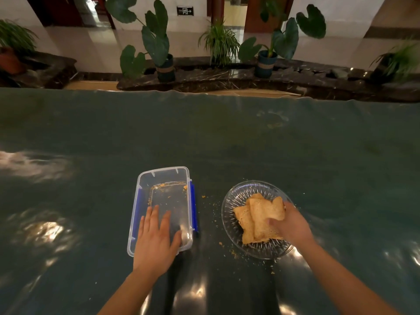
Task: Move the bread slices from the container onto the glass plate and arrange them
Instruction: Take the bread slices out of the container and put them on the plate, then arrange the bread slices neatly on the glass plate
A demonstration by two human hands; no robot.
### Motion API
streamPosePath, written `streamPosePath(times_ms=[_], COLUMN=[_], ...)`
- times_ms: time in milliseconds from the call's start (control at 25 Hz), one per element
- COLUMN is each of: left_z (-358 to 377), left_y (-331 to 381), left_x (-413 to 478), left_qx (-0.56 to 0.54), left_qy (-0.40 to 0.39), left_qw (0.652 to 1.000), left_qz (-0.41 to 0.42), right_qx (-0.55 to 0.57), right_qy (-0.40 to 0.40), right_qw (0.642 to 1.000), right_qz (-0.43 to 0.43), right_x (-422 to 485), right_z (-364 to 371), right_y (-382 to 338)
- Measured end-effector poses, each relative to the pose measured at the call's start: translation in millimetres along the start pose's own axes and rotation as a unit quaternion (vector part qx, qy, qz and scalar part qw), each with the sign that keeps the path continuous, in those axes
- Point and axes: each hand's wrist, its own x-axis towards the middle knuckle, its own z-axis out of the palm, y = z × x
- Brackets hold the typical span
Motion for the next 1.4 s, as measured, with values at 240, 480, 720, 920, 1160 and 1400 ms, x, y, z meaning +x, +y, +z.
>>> streamPosePath(times_ms=[240,480,720,920,1160,1400], left_z=[0,27,71,85,85,76], left_y=[66,121,139,136,134,165], left_x=[4,5,2,-5,-4,12], left_qx=[-0.014,-0.015,-0.022,-0.024,-0.023,-0.247], left_qy=[0.006,-0.031,-0.113,-0.138,-0.143,-0.087], left_qw=[0.996,0.987,0.983,0.98,0.98,0.965], left_qz=[0.093,0.154,0.145,0.143,0.137,0.025], right_qx=[-0.003,-0.003,0.017,0.038,0.066,0.157], right_qy=[-0.003,0.005,-0.002,-0.023,-0.041,-0.021], right_qw=[1.0,1.0,1.0,0.999,0.997,0.987], right_qz=[0.001,-0.002,-0.008,0.002,-0.002,-0.033], right_x=[-2,-5,-6,-1,4,7], right_z=[0,-3,-5,-5,-9,-20], right_y=[6,13,22,30,39,35])
